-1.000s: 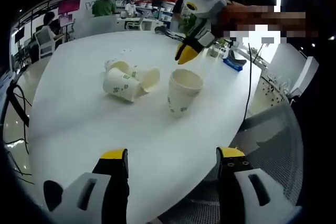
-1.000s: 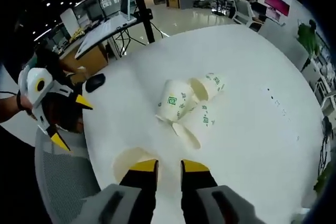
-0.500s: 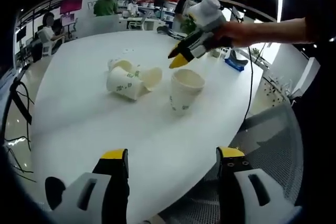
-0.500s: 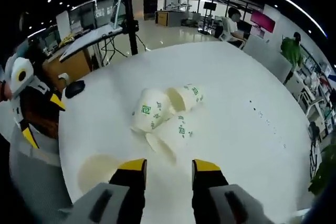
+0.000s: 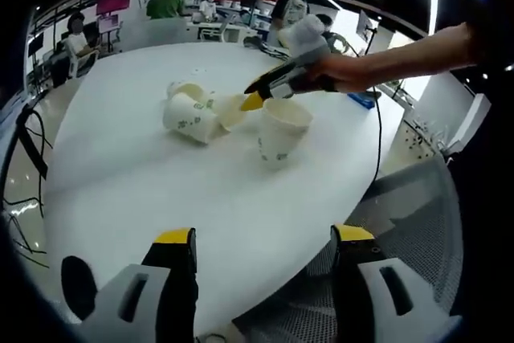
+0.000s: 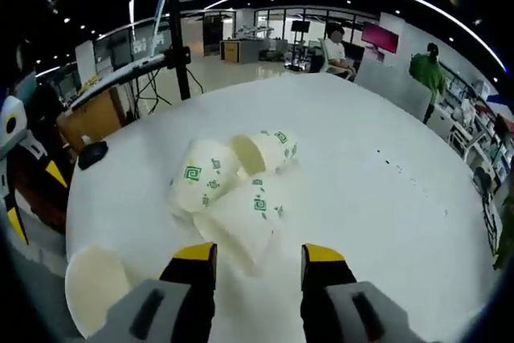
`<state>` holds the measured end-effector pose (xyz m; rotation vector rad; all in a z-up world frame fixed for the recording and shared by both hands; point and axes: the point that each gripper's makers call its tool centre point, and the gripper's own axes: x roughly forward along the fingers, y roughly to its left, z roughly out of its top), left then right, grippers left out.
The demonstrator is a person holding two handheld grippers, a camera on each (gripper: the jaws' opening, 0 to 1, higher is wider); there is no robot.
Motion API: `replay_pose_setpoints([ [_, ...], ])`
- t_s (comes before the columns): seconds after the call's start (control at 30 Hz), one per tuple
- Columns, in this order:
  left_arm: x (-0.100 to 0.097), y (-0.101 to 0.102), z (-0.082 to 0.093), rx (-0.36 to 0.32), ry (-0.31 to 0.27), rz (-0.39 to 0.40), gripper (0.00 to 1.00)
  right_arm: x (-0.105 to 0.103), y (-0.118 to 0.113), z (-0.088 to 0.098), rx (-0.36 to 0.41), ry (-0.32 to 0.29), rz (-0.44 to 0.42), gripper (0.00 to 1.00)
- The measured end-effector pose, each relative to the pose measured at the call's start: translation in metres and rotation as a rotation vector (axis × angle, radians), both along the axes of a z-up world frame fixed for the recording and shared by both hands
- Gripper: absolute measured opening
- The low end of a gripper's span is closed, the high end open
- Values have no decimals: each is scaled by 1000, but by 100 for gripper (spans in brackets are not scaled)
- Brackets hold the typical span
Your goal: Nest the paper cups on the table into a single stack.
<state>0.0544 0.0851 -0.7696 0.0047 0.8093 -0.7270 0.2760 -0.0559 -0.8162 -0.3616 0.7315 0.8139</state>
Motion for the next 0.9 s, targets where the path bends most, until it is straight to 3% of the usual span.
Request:
replay_pose_setpoints([
  [0.2,-1,4,-6,3,14,6,66,-4,7,0,19,-17,-17,40],
  [0.27,-1,4,-7,4,17,7,66,8,5,-9,19,-14,-19,39],
  [0.47,0,2,-9,2,24,8,66,11,8,-14,8,-24,-24,38],
  [0.73,1,3,-13,3,36,5,66,33,4,-28,2,-32,-44,35],
  [0.9,1,6,-15,7,44,7,66,25,9,-23,18,-39,-62,31],
])
